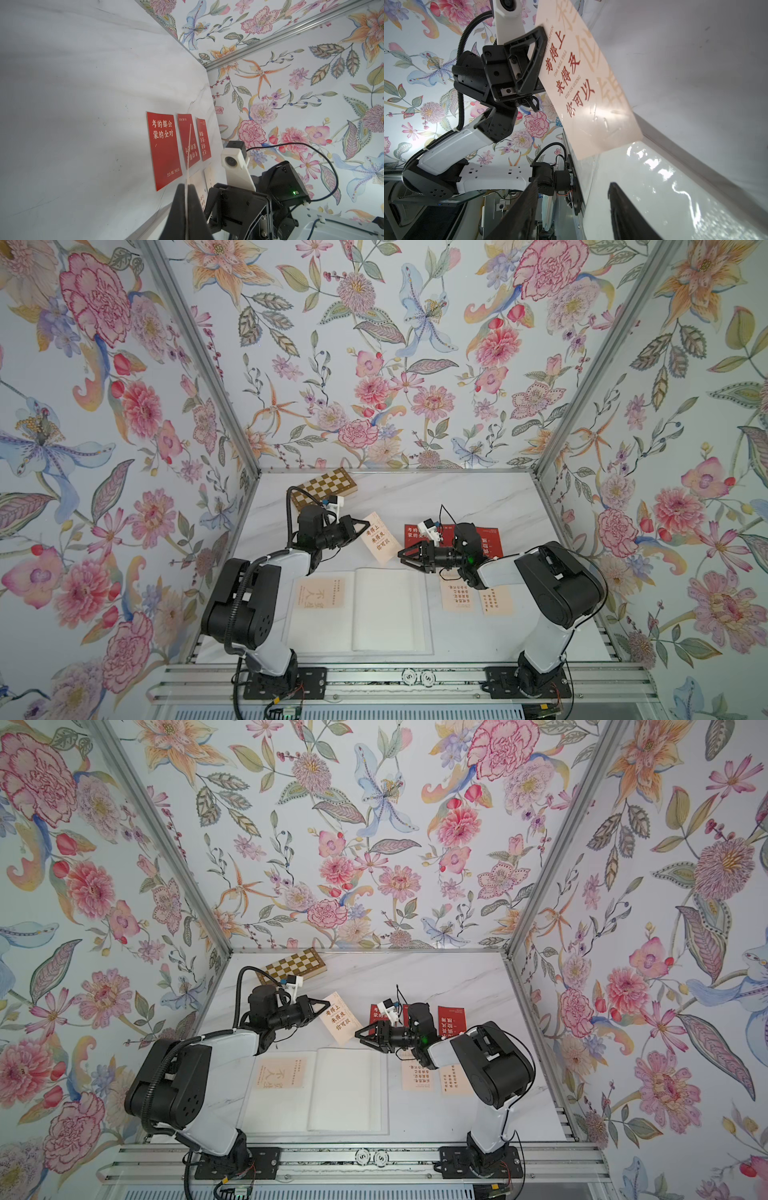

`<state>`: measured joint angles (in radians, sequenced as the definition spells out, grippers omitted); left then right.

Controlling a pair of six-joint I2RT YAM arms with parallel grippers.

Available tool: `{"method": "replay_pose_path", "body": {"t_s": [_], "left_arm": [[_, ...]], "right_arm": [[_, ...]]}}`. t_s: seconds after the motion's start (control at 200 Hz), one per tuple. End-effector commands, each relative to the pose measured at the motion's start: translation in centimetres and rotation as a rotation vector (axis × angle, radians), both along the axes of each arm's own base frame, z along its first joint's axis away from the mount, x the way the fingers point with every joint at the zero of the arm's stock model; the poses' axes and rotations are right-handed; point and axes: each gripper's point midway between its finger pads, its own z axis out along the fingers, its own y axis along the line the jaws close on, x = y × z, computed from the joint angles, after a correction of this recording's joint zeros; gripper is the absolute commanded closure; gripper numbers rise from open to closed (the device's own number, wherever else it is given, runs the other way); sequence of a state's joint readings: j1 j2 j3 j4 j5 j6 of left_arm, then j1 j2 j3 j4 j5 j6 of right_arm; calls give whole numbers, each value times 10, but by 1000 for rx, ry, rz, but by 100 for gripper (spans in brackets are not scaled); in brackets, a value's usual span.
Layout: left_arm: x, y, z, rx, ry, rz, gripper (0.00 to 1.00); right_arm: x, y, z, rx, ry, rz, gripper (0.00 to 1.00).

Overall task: Place the photos into the photo albums
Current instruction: Pick up the photo at the center of the board.

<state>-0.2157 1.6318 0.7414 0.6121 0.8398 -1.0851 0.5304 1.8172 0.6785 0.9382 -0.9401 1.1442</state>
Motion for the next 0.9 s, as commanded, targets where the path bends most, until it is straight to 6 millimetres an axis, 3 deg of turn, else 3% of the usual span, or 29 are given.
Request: {"method": "replay_pose_path", "body": {"t_s": [0.0, 0.26, 0.51, 0.896], "left_arm": [[10, 5, 15, -31, -41, 61, 100], [11, 12, 16, -35, -31, 118, 100], [9, 15, 15, -33, -21, 133, 100], [7, 18, 7, -7, -5, 147, 100]], "right_arm": [[12, 10, 6, 24, -10, -98, 44], [22, 33, -11, 22, 67, -188, 44], [43, 43, -8, 97, 100, -225, 51], [62, 54, 6, 141, 99, -230, 82]]}}
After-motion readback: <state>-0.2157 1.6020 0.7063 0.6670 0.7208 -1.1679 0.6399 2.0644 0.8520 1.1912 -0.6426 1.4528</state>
